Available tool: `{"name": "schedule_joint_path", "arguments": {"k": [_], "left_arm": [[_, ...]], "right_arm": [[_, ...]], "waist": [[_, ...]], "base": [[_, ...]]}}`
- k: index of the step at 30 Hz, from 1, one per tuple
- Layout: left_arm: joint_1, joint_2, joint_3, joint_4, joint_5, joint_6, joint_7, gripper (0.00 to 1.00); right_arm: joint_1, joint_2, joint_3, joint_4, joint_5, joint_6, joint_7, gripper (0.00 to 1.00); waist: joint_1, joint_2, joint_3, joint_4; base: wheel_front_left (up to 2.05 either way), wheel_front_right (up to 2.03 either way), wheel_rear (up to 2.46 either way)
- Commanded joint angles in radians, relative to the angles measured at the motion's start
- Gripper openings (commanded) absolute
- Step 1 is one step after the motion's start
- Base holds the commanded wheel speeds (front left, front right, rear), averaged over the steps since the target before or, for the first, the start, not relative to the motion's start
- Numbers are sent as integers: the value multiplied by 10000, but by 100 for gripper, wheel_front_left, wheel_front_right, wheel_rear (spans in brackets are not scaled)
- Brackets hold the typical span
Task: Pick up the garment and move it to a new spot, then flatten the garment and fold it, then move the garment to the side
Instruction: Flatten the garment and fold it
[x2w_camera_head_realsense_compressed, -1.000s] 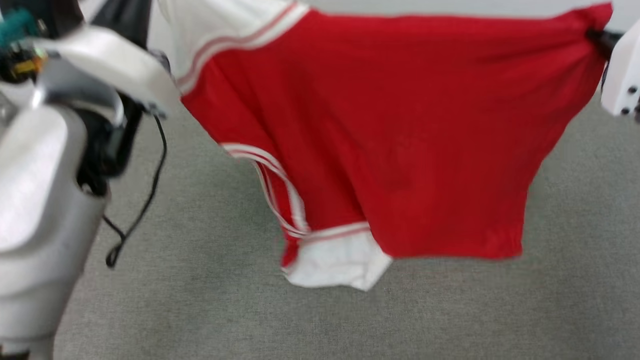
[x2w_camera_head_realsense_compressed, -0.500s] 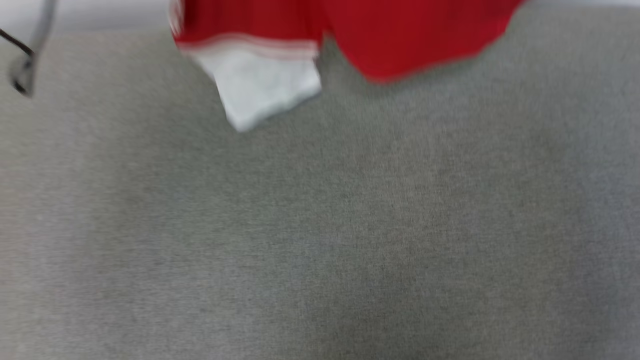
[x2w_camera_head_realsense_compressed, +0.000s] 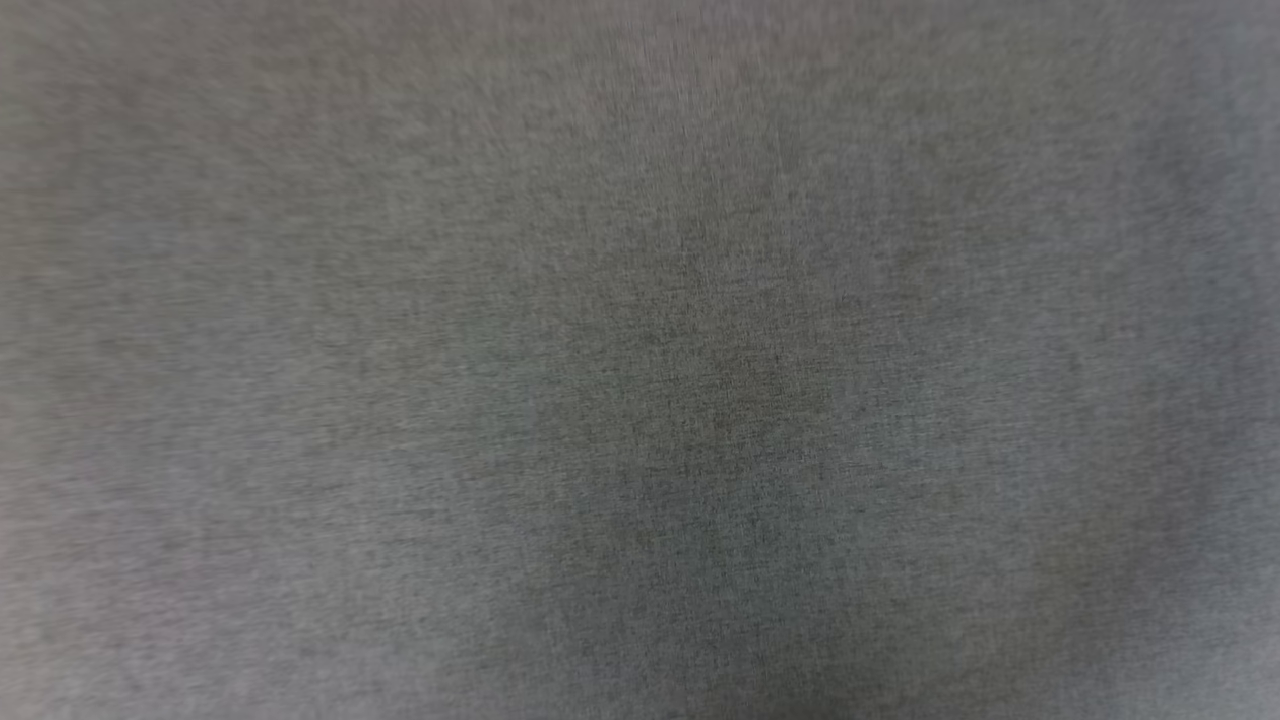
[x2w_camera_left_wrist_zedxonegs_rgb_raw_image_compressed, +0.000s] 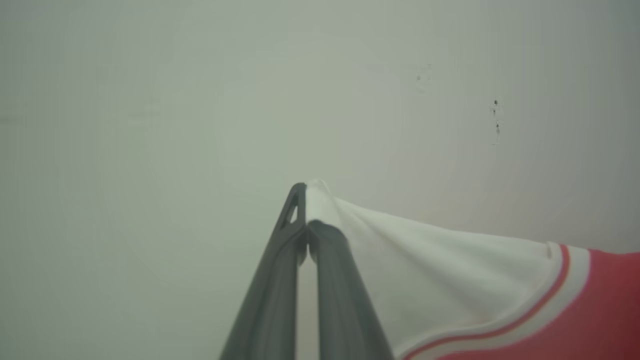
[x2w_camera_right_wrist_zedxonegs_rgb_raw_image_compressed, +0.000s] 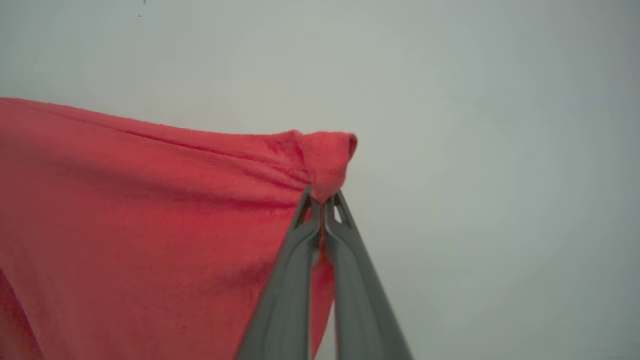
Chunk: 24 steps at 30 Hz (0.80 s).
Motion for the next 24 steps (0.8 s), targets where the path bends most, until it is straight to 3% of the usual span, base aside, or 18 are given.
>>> {"name": "schedule_joint_path", "arguments": {"k": [1, 11, 17, 24], "left_arm": [[-76, 51, 58, 73, 44, 74, -19, 0], [137, -119, 122, 578, -207, 163, -311, 0], [823, -358, 113, 1062, -562, -99, -663, 0], [2344, -661, 249, 1718, -1271, -697, -1351, 0]], "right_arm": [[-169, -17, 23, 108, 44, -14, -202, 0], [-1021, 144, 1116, 1336, 698, -13, -1827, 0], [-676, 92, 2106, 1940, 1253, -13, -2114, 0], [421, -281, 3205, 2164, 2219, -13, -2174, 0]], "waist": [[-2, -1, 594, -152], [-2, -1, 1466, -80], [-2, -1, 1524, 86], [-2, -1, 1005, 416]], "base": [[0, 0, 0], [0, 0, 0], [0, 0, 0], [0, 0, 0]]}}
